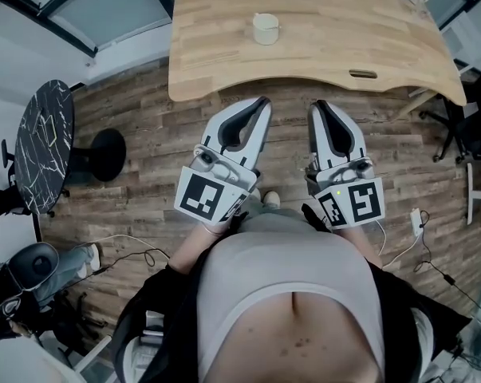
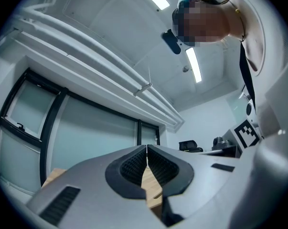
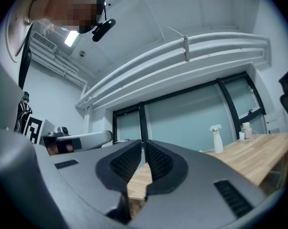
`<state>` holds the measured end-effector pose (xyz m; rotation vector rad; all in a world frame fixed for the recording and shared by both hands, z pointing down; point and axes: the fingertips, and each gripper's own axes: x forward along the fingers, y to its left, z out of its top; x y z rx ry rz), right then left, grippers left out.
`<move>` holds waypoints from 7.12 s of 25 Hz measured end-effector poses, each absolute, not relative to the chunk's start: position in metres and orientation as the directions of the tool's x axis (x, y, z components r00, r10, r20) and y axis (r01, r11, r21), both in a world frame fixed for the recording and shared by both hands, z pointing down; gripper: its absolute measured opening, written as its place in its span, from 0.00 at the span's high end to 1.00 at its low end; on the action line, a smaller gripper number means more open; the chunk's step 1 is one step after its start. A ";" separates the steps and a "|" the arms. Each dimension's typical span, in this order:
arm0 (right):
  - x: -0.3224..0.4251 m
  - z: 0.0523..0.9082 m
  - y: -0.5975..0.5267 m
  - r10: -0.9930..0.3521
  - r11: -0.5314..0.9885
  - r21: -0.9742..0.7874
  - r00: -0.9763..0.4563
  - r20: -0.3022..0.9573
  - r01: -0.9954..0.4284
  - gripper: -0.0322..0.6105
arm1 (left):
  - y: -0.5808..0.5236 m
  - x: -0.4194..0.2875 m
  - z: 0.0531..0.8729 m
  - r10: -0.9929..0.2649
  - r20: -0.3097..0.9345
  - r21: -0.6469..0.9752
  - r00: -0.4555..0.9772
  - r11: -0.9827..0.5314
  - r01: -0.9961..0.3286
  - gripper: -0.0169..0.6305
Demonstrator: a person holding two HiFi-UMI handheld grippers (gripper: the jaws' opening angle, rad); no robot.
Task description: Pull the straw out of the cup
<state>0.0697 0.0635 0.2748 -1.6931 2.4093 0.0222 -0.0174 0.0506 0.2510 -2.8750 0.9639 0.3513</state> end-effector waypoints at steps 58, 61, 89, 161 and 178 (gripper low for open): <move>0.111 0.274 -0.276 -0.945 0.302 -0.096 -0.285 -0.158 -0.949 0.89 | -0.297 0.041 0.262 -0.500 -0.209 0.003 0.840 -0.860 -0.511 0.96; 0.115 0.274 -0.280 -0.936 0.330 -0.076 -0.317 -0.151 -0.941 0.89 | -0.298 0.044 0.263 -0.518 -0.206 0.004 0.830 -0.849 -0.529 0.96; 0.090 0.349 -0.277 -0.807 0.591 -0.048 -0.589 -0.050 -0.805 0.68 | -0.293 0.031 0.269 -0.662 -0.183 0.004 0.727 -0.740 -0.673 0.96; 0.091 0.503 -0.302 -0.837 0.518 0.072 -0.487 0.250 -0.852 0.88 | -0.305 0.017 0.271 -0.680 -0.186 0.027 0.709 -0.725 -0.688 0.96; 0.093 0.491 -0.300 -0.843 0.516 0.080 -0.489 0.222 -0.853 0.88 | -0.304 0.025 0.268 -0.660 -0.193 0.031 0.726 -0.744 -0.667 0.96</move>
